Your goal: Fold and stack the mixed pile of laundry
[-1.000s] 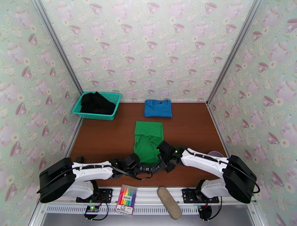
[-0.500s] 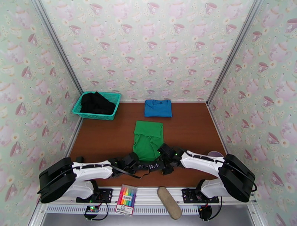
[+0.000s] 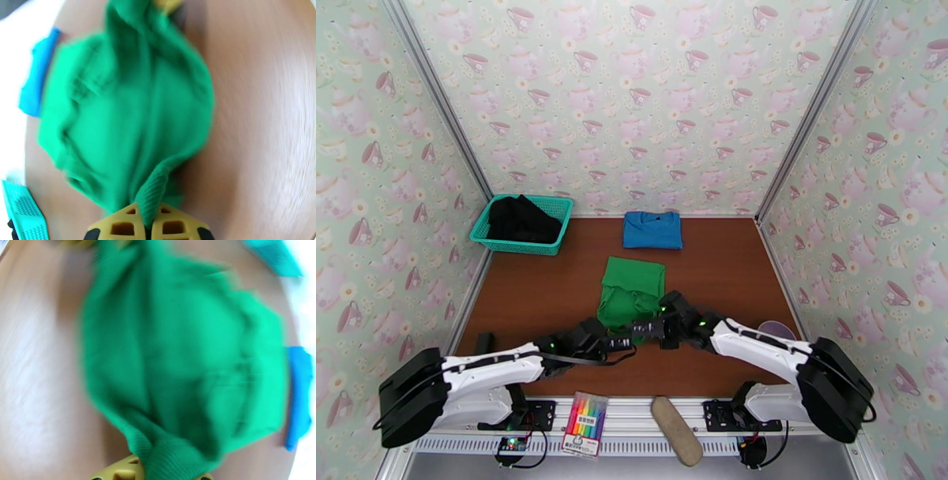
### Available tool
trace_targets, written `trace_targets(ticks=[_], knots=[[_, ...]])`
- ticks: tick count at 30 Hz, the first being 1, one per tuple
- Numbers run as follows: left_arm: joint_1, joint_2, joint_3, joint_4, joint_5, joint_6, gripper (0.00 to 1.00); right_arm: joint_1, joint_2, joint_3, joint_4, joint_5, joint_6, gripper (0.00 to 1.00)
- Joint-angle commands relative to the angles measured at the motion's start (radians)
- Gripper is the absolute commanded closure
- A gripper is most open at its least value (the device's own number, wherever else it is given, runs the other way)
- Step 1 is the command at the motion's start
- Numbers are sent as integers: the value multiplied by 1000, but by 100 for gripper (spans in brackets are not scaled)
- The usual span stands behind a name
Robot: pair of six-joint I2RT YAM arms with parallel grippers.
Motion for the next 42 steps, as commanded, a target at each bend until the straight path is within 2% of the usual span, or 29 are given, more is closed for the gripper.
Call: trace_targets(ticks=[1, 7, 13, 21, 25, 29, 31, 32, 33, 37, 39, 42], knots=[[81, 5, 102, 56, 109, 1, 100, -41, -22, 48, 120, -51, 106, 100], [267, 159, 304, 15, 252, 38, 100, -112, 75, 155, 123, -50, 246, 100], [392, 394, 541, -13, 357, 87, 100, -171, 231, 282, 149, -5, 370, 100], [473, 688, 770, -35, 412, 117, 100, -222, 483, 513, 103, 110, 530, 100], [500, 781, 844, -43, 408, 120, 100, -236, 604, 617, 54, 137, 578, 100], [509, 845, 892, -57, 402, 136, 100, -242, 659, 663, 51, 183, 618, 100], [509, 877, 916, -61, 404, 136, 94, -247, 672, 679, 50, 207, 647, 99], [509, 889, 927, -65, 404, 135, 91, -251, 678, 686, 47, 212, 661, 92], [509, 905, 940, -70, 399, 132, 80, -255, 686, 693, 45, 218, 678, 80], [509, 933, 962, -67, 354, 115, 44, -255, 683, 662, 108, 219, 716, 49], [509, 923, 942, -16, 326, 114, 36, -257, 677, 659, 113, 217, 720, 43], [505, 889, 910, 72, 285, 114, 28, -266, 649, 661, 107, 222, 721, 41]])
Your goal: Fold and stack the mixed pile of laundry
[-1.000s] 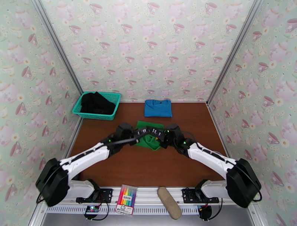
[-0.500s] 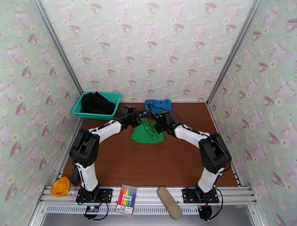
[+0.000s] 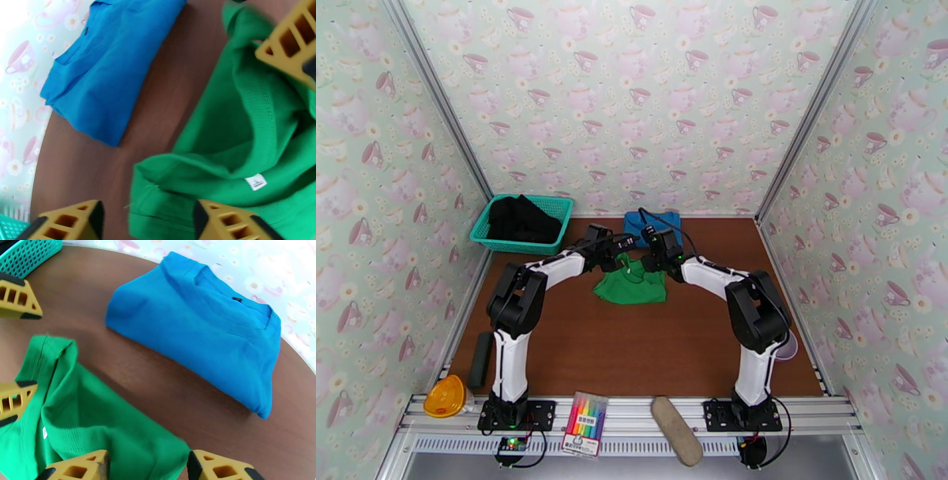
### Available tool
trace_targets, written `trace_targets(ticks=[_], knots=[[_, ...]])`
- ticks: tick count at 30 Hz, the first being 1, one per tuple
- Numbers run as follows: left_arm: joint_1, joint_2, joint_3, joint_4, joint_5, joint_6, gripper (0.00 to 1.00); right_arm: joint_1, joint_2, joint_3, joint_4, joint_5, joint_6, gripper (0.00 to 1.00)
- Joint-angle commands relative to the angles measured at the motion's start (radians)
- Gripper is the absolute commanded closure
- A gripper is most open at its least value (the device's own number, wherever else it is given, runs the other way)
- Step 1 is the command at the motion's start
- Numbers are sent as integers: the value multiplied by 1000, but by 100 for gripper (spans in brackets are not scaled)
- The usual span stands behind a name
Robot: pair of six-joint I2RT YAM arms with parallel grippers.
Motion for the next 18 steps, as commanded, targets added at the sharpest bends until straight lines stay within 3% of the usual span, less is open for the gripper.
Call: trace_targets(ticks=[1, 6, 10, 13, 18], knots=[[-4, -37, -20, 116, -74, -1, 26, -16, -41, 1, 19, 22, 38, 41], [-27, -80, -10, 178, -307, 5, 27, -35, -182, -45, 18, 27, 44, 42], [-56, -134, -16, 83, -451, -35, 41, -34, -254, -26, -146, -4, 96, 50], [-78, -191, -48, 21, -526, -189, 45, -34, -232, 24, -331, -108, 148, 56], [-50, -207, 35, -349, -435, -569, 27, -35, -214, -77, -295, -213, 255, 52]])
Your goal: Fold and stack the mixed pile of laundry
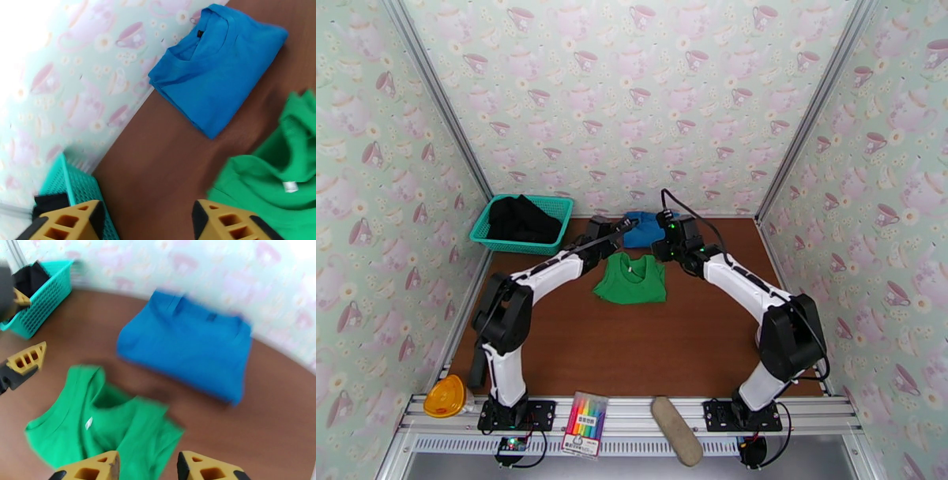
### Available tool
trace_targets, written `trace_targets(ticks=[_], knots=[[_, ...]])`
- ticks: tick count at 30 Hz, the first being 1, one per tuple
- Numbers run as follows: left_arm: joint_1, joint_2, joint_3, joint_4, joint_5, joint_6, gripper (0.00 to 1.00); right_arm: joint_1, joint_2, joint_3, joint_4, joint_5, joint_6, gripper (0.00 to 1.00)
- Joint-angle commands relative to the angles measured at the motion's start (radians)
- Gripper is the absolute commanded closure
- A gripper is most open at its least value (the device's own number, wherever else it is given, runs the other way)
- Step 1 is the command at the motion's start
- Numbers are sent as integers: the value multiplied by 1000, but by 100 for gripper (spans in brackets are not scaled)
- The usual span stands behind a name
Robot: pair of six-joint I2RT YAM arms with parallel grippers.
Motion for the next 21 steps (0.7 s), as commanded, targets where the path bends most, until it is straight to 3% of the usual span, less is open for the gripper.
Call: trace_targets(ticks=[1, 8, 16, 21], knots=[[30, -4, 45, -286, 46, -303, 24, 1, 40, -67, -67, -73, 121, 50], [47, 70, 60, -408, 129, -409, 16, 1, 150, -50, -50, -35, 299, 35], [83, 166, 89, -400, 300, -465, 18, 1, 256, -14, -43, 30, 383, 34], [82, 227, 109, -407, 345, -487, 22, 2, 323, 16, -67, 28, 416, 34]])
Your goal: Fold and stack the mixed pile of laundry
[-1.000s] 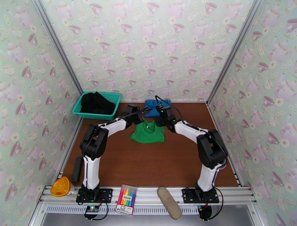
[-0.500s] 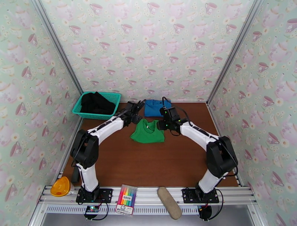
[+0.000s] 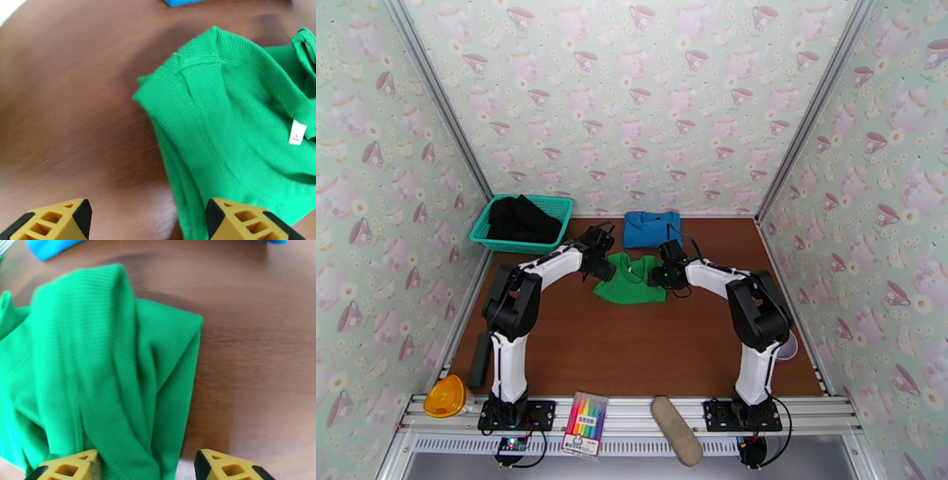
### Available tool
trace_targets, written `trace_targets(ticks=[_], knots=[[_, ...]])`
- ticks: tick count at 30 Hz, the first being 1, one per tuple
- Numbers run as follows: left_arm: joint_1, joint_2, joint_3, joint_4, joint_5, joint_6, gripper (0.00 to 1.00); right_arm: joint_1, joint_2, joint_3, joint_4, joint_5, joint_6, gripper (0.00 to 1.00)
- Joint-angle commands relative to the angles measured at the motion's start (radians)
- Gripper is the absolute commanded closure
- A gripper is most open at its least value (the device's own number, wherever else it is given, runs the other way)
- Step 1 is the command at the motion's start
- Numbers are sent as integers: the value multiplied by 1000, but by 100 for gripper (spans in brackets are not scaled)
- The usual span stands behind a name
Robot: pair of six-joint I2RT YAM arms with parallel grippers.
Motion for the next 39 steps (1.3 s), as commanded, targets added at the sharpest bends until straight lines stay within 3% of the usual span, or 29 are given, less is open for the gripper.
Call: trace_targets(ticks=[1, 4, 8, 12, 15, 16, 18, 20, 31, 39], knots=[[2, 44, 37, -21, 72, -38, 23, 1, 49, 41, -20, 22, 52, 34], [0, 68, 31, -10, 91, -56, 27, 4, 87, 62, -43, 29, 68, 35], [-9, 99, 30, -7, 107, -77, 38, 16, 136, 85, -54, 25, 88, 45], [-23, 120, 23, -1, 132, -93, 51, 23, 173, 95, -55, 8, 100, 71], [-32, 128, 16, 2, 145, -100, 75, 23, 179, 103, -59, -3, 99, 98], [-32, 128, 12, 3, 149, -103, 86, 21, 181, 105, -60, -7, 99, 100], [-32, 120, 0, 2, 139, -110, 97, 17, 175, 101, -63, -8, 99, 100], [-32, 93, -28, 17, 122, -118, 100, 12, 157, 88, -59, -5, 98, 100], [-45, -156, -159, 61, 71, -215, 100, 1, -67, 39, -94, 65, 15, 100], [-88, -240, -46, 14, 27, -202, 100, -14, -188, 116, -190, 131, -71, 100]])
